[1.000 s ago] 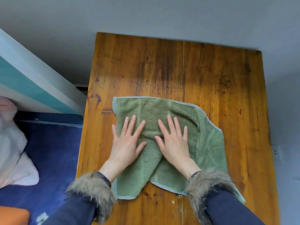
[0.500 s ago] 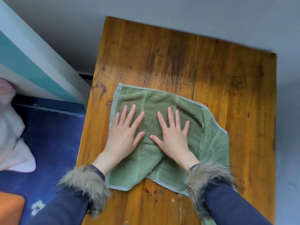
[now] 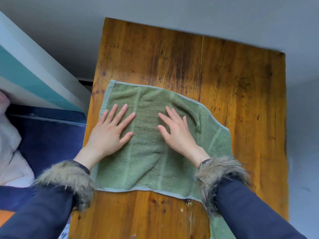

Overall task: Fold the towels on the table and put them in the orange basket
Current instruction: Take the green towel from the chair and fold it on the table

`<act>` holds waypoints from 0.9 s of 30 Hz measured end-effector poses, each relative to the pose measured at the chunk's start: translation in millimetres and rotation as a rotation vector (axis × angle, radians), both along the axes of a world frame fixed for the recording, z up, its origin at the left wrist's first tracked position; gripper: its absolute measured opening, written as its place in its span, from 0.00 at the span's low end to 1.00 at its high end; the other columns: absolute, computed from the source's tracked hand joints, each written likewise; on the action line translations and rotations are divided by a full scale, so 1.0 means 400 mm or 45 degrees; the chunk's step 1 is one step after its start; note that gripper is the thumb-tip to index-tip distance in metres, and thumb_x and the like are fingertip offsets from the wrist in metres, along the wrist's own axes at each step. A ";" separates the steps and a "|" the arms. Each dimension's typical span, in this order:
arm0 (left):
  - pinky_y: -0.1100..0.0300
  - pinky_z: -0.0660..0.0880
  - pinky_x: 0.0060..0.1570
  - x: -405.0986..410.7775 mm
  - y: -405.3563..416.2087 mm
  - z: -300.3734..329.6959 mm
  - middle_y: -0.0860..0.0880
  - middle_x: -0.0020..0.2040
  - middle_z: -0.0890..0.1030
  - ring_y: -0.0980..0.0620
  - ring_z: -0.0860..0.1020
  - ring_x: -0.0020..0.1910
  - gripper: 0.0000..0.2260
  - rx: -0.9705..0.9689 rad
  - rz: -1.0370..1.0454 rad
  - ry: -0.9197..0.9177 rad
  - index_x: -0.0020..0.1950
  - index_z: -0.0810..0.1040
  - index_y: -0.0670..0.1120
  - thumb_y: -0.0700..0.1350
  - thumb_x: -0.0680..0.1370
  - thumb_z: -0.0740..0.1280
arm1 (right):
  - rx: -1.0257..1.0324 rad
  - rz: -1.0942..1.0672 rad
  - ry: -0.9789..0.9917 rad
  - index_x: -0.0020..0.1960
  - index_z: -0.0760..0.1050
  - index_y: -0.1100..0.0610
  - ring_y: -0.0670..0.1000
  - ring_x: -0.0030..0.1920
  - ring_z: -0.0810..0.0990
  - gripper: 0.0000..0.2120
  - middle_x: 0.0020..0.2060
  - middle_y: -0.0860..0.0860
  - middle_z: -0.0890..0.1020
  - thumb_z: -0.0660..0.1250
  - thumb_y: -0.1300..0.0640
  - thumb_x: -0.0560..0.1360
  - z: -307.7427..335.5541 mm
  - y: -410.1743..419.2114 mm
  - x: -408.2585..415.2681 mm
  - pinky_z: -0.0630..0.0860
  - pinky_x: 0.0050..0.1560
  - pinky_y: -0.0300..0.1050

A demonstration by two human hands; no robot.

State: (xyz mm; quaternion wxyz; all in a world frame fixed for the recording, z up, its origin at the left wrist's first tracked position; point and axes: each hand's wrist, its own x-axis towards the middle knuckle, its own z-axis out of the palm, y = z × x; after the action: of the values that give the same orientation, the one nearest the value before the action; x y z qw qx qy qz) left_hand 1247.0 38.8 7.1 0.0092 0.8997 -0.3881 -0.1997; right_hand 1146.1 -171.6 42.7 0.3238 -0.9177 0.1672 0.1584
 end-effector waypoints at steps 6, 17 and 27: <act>0.45 0.44 0.74 -0.094 -0.092 0.039 0.44 0.77 0.52 0.44 0.46 0.76 0.26 -0.192 0.118 -0.025 0.76 0.57 0.47 0.46 0.79 0.58 | -0.138 -0.521 -0.399 0.60 0.76 0.62 0.54 0.61 0.72 0.13 0.58 0.57 0.76 0.60 0.64 0.77 0.049 -0.049 -0.136 0.64 0.65 0.42; 0.39 0.33 0.69 -0.325 -0.317 -0.013 0.46 0.78 0.42 0.46 0.36 0.75 0.32 -0.093 -0.214 0.061 0.77 0.48 0.56 0.64 0.77 0.55 | -0.136 -0.989 0.454 0.53 0.74 0.56 0.56 0.53 0.77 0.14 0.48 0.53 0.80 0.67 0.47 0.74 -0.006 -0.254 -0.425 0.70 0.47 0.45; 0.40 0.37 0.70 -0.320 -0.326 0.008 0.54 0.74 0.35 0.51 0.33 0.73 0.37 -0.032 -0.122 0.140 0.76 0.46 0.60 0.65 0.73 0.61 | -0.232 -0.904 0.205 0.42 0.73 0.53 0.54 0.40 0.74 0.07 0.36 0.50 0.78 0.65 0.50 0.76 0.031 -0.417 -0.403 0.64 0.39 0.43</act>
State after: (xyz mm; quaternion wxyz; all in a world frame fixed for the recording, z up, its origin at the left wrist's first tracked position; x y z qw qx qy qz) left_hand 1119.1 -91.7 10.2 0.0322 0.8675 -0.4321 -0.2441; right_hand 984.9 -338.4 54.9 0.2614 -0.8122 0.5133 0.0925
